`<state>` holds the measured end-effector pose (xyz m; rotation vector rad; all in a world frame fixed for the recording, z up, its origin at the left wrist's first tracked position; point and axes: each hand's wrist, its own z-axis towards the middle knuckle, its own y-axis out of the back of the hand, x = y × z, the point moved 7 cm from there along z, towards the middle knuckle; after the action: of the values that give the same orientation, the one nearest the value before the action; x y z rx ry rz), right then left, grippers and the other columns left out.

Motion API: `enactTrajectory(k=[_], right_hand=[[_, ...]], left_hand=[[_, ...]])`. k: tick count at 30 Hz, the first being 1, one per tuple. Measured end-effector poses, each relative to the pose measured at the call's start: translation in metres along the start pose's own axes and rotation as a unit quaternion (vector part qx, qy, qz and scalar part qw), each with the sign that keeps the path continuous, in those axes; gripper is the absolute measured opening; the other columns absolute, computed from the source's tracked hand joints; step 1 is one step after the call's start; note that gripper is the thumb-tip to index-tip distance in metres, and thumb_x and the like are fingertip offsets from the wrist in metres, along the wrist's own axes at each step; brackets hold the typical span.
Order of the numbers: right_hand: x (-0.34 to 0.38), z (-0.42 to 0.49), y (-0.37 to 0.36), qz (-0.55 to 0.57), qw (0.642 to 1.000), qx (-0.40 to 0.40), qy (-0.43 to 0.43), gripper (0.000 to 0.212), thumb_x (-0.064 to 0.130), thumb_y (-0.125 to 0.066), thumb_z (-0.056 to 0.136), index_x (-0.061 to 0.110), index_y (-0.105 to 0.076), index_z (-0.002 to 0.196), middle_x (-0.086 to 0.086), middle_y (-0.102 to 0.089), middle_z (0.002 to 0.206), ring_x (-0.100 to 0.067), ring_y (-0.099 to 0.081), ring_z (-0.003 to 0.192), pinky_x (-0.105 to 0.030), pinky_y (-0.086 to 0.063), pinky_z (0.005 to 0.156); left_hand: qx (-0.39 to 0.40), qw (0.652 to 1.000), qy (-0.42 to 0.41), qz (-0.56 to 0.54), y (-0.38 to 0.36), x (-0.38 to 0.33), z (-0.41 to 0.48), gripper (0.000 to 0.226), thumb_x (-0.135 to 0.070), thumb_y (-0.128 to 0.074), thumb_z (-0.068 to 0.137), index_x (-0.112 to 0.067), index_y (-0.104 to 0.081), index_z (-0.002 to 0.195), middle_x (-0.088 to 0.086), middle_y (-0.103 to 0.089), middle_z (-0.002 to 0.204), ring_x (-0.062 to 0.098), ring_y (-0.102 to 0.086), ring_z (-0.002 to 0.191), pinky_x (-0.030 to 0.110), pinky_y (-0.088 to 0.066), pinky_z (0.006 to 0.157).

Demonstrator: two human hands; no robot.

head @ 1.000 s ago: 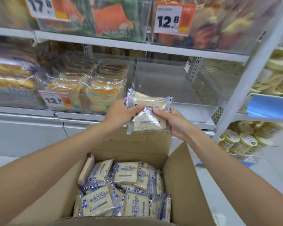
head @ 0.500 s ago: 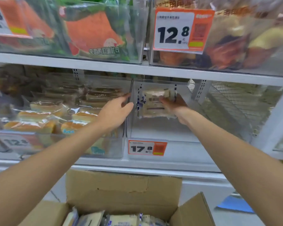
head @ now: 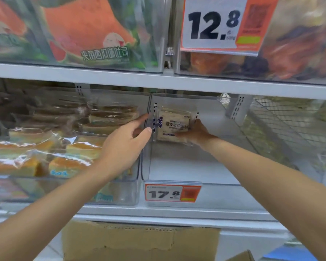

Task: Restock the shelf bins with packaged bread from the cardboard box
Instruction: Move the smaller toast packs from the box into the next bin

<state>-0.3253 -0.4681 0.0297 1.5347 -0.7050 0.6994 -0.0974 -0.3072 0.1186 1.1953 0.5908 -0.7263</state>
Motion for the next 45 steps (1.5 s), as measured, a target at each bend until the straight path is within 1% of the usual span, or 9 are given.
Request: enactTrajectory(k=[5,13,18,21,24,30,35,42,45], right_hand=[[0.018,-0.017,0.011,-0.068,0.996,-0.061,0.017,0.089,0.053,-0.079,0.071,0.006,-0.034,0.133,-0.008,-0.061,0.117,-0.031,-0.065,0.102,-0.041,-0.056,0.085],[0.01,-0.01,0.01,0.071,0.997,-0.007,-0.04,0.091,0.044,-0.09,0.057,0.01,-0.044,0.128,-0.008,-0.058,0.127,-0.022,-0.065,0.1,-0.038,-0.061,0.077],[0.028,-0.062,0.037,-0.088,0.993,-0.073,-0.043,0.085,0.039,-0.077,0.079,0.009,-0.03,0.144,-0.013,-0.046,0.142,-0.031,-0.052,0.123,-0.033,-0.046,0.095],[0.06,-0.119,0.043,-0.102,0.988,-0.103,0.05,0.045,0.028,-0.073,0.083,0.012,-0.054,0.121,-0.009,-0.064,0.11,-0.026,-0.061,0.101,-0.03,-0.049,0.081],[0.085,-0.181,0.044,-0.092,0.974,-0.149,0.145,0.009,0.017,-0.067,0.083,0.019,-0.061,0.09,0.002,-0.06,0.075,-0.018,-0.059,0.074,-0.03,-0.048,0.069],[0.076,-0.281,-0.016,-0.087,0.974,-0.064,0.198,0.011,0.012,-0.064,0.082,0.021,-0.06,0.078,0.006,-0.057,0.063,-0.013,-0.053,0.061,-0.034,-0.047,0.064],[-0.015,-0.324,-0.105,-0.124,0.981,0.128,0.077,0.015,0.016,-0.062,0.088,0.03,-0.06,0.094,0.013,-0.061,0.079,-0.003,-0.054,0.07,-0.023,-0.045,0.067],[-0.136,-0.337,-0.202,-0.019,0.953,0.213,-0.215,0.068,0.033,-0.067,0.09,-0.006,-0.042,0.14,-0.019,-0.054,0.136,-0.033,-0.054,0.123,-0.035,-0.044,0.099],[-0.16,-0.34,-0.232,0.043,0.937,0.185,-0.293,0.055,0.034,-0.075,0.084,-0.003,-0.057,0.121,-0.01,-0.066,0.098,-0.019,-0.064,0.079,-0.027,-0.047,0.069]], left_hand=[[-0.006,1.0,0.001,0.003,0.001,-0.002,-0.001,0.056,-0.056,-0.039,0.083,-0.039,-0.053,0.135,-0.012,-0.067,0.103,0.015,-0.061,0.101,0.032,-0.047,0.081],[0.004,1.0,-0.008,0.024,0.001,-0.006,-0.003,0.052,-0.053,-0.041,0.093,-0.039,-0.044,0.143,-0.011,-0.064,0.112,0.015,-0.059,0.104,0.036,-0.049,0.091],[0.011,1.0,-0.003,0.004,0.002,-0.01,-0.003,0.047,-0.043,-0.049,0.097,-0.032,-0.047,0.142,-0.007,-0.067,0.11,0.018,-0.064,0.098,0.039,-0.051,0.091],[-0.023,1.0,-0.015,-0.001,0.01,-0.016,-0.007,0.041,-0.038,-0.057,0.093,-0.023,-0.059,0.132,-0.002,-0.069,0.109,0.019,-0.064,0.099,0.038,-0.052,0.089],[-0.093,0.987,-0.093,0.09,0.023,-0.04,-0.028,0.024,-0.035,-0.065,0.089,-0.022,-0.067,0.108,-0.004,-0.064,0.1,0.014,-0.055,0.094,0.03,-0.047,0.078],[-0.035,0.994,-0.06,0.083,0.015,-0.028,-0.113,0.012,-0.03,-0.069,0.082,-0.025,-0.059,0.079,-0.008,-0.059,0.067,0.011,-0.057,0.066,0.03,-0.044,0.059],[0.11,0.986,0.087,0.088,-0.009,0.088,-0.196,0.011,-0.024,-0.073,0.083,-0.017,-0.065,0.085,-0.009,-0.058,0.064,0.013,-0.056,0.065,0.029,-0.047,0.068],[0.157,0.96,0.224,0.068,-0.01,0.199,-0.26,0.008,-0.02,-0.072,0.086,-0.02,-0.064,0.087,-0.004,-0.063,0.08,0.015,-0.061,0.079,0.018,-0.042,0.063],[0.159,0.956,0.239,0.055,-0.016,0.208,-0.265,0.007,-0.02,-0.07,0.088,-0.017,-0.066,0.092,-0.003,-0.064,0.082,0.009,-0.059,0.073,0.011,-0.04,0.058]])
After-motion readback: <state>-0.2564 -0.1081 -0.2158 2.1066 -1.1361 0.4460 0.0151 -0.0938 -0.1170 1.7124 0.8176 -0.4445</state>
